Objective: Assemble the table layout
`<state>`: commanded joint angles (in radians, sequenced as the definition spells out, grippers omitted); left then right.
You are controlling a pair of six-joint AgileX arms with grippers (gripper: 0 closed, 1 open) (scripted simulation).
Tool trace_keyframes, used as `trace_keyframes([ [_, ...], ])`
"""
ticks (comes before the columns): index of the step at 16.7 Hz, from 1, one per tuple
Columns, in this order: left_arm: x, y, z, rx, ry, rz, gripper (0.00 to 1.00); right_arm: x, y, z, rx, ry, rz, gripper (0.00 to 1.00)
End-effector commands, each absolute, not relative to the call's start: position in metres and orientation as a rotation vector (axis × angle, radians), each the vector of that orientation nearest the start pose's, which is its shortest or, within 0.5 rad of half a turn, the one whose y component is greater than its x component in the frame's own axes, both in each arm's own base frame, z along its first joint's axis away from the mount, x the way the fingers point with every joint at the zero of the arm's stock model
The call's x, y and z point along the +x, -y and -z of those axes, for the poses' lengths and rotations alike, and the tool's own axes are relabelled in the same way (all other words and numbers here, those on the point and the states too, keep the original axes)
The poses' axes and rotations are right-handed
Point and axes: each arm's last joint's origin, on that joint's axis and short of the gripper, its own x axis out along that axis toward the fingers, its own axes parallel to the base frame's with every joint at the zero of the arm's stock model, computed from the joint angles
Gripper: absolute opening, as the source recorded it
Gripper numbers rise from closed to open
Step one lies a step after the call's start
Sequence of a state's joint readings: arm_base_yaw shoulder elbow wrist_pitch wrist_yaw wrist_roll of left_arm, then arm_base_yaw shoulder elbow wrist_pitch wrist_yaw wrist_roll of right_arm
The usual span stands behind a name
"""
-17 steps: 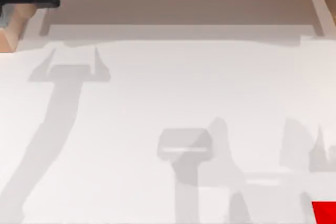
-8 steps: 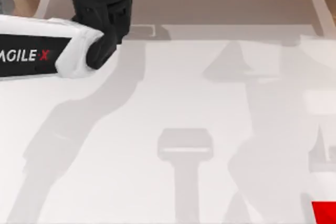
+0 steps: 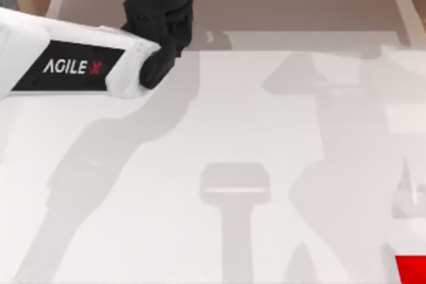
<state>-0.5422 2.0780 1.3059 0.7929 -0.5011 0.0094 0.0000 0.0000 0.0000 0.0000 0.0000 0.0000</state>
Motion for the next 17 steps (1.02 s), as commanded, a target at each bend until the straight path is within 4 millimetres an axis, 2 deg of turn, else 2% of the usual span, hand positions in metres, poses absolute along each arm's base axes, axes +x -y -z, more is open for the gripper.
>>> trace_keyframes([
  [3, 0.412, 0.222, -0.204, -0.013, 0.01, 0.017, 1.0, 0.106, 0.001, -0.16, 0.0, 0.0, 0.0, 1.0],
  [8, 0.429, 0.224, -0.204, -0.013, 0.011, 0.017, 1.0, 0.106, 0.001, -0.16, 0.0, 0.0, 0.0, 1.0],
  [12, 0.429, 0.224, -0.204, -0.013, 0.011, 0.017, 1.0, 0.106, 0.001, -0.16, 0.0, 0.0, 0.0, 1.0],
  [17, 0.429, 0.224, -0.204, -0.013, 0.011, 0.017, 0.62, 0.106, 0.001, -0.16, 0.0, 0.0, 0.0, 1.0],
])
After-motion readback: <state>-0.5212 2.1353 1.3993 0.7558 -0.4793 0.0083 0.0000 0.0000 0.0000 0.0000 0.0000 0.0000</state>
